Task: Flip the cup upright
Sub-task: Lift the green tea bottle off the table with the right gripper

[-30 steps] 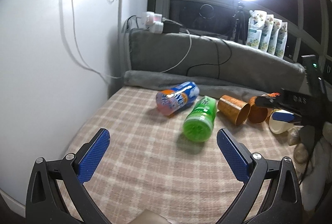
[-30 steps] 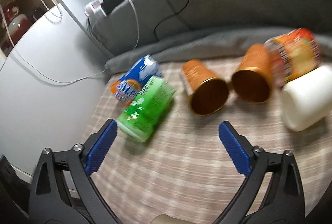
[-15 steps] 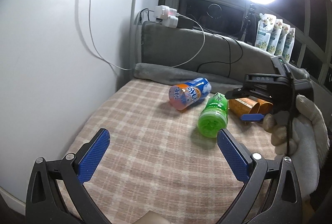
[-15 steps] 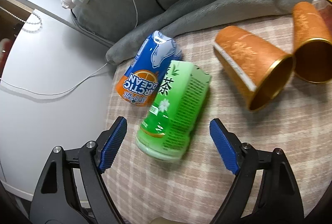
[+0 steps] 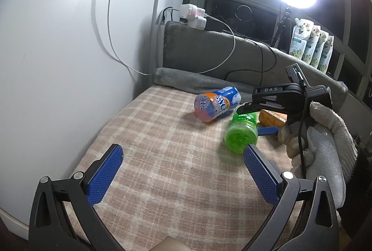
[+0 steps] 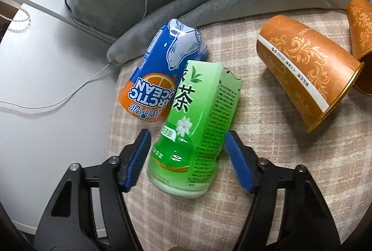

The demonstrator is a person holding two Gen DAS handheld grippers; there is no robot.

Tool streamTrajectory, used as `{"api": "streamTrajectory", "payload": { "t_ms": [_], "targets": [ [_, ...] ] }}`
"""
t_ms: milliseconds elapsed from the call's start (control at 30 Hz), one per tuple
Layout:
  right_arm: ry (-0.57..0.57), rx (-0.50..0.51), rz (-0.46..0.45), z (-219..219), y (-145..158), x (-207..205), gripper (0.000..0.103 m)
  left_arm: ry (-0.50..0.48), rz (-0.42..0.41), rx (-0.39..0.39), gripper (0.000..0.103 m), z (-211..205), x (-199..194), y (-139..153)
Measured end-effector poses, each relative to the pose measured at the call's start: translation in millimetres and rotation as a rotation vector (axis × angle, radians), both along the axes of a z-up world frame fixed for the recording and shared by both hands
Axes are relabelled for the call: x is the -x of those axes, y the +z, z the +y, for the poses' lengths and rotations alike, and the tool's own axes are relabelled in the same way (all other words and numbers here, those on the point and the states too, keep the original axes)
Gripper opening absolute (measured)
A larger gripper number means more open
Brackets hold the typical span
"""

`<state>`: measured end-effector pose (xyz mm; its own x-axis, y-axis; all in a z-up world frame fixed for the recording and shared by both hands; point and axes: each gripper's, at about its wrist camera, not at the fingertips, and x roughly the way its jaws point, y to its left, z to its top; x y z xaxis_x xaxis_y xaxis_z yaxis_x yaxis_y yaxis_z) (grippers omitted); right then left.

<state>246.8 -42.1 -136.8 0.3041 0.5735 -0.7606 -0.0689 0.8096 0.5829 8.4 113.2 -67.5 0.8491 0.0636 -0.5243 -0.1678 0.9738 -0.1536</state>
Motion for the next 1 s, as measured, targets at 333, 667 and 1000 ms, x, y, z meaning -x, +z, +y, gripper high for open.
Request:
{"api": "streamTrajectory", "payload": {
  "t_ms": [333,667,1000],
  "targets": [
    [0.028,0.011,0.006,3,0,-5,0.061,-0.006,0.005,0.002,0.102,-3,1,0],
    [0.069,0.018,-0.003,24,-5,-10,0.062,0.002,-0.005,-0.007,0.102,-4,6,3],
    [0.12,-0.034,-0.016,11,10,8,0.061,0.009,0.0,-0.006,0.102,-1,6,3]
  ]
}}
